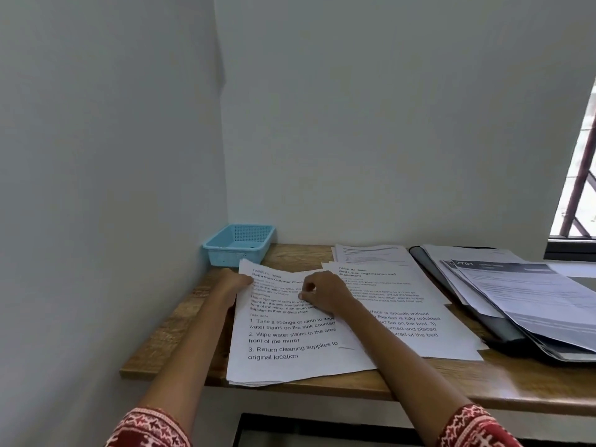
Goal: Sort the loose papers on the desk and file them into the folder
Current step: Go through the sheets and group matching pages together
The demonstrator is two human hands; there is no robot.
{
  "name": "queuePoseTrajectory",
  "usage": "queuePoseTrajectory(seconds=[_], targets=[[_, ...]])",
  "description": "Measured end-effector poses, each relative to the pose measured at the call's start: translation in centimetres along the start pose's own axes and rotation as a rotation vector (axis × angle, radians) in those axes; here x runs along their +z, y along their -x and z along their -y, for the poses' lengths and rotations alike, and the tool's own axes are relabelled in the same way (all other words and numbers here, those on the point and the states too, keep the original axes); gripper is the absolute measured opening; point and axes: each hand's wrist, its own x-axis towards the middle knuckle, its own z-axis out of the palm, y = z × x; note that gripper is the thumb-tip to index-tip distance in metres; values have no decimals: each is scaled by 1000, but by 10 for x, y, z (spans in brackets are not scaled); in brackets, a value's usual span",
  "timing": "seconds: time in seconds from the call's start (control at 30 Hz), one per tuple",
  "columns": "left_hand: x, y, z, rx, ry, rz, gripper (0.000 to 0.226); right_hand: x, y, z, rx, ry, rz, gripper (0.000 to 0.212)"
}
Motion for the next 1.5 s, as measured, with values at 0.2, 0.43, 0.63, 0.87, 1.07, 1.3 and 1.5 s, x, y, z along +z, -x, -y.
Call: queuePoseTrajectory(seconds=[0.2,0.43,0.63,0.87,1.07,1.3,1.5], targets=[[8,14,2,5,-6,38,28,7,5,-6,-1,-84,-62,24],[-25,21,4,56,329,3,27,-10,3,-6,176,-539,-503,39],[-53,24,0,140,379,-2,23,-9,-2,8,140,-868,-441,10],[-72,31,-2,181,387,14,17,-17,-4,21,199,-1052,-415,12],[-82,36,1,225,314,-40,24,-26,3,24,212,-1030,-375,14],[-101,47,8,344,236,-150,27,-62,7,-1,431,-626,-704,18],[-125,57,13,394,211,-117,26,-68,22,-51,420,-114,-480,25]])
